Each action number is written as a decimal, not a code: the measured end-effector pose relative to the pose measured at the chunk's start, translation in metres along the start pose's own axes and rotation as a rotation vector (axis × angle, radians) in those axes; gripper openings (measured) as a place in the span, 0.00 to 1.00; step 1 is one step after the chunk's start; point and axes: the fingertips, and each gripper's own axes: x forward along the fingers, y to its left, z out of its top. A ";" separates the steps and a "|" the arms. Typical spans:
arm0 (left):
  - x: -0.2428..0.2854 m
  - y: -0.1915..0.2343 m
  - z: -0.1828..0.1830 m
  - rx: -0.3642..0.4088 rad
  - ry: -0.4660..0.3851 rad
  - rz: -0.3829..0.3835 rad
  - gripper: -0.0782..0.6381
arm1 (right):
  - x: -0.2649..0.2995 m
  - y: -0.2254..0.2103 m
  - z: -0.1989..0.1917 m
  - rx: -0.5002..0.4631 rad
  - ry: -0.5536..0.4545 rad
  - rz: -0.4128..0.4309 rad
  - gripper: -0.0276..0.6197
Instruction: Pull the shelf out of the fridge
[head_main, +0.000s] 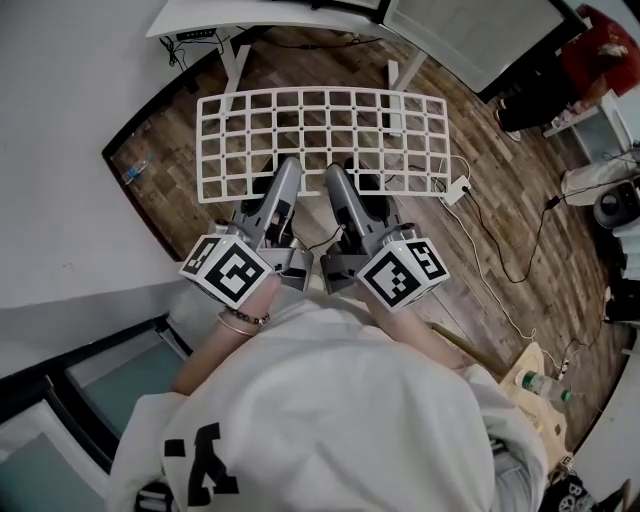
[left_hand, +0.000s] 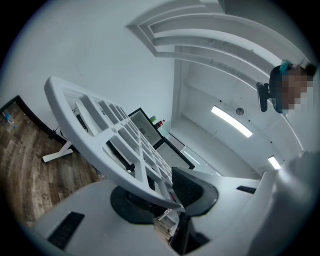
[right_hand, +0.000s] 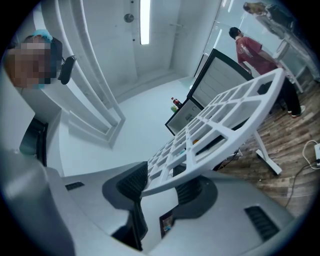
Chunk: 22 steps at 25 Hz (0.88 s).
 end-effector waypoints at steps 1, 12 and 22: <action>0.000 0.000 0.000 0.000 -0.002 0.000 0.27 | 0.000 0.000 0.000 -0.002 0.000 0.001 0.29; -0.001 -0.002 0.003 -0.004 -0.012 -0.003 0.26 | 0.000 0.004 0.003 -0.028 -0.007 0.010 0.29; 0.004 -0.003 0.002 -0.001 -0.009 -0.007 0.27 | 0.001 0.001 0.007 -0.032 -0.009 0.011 0.29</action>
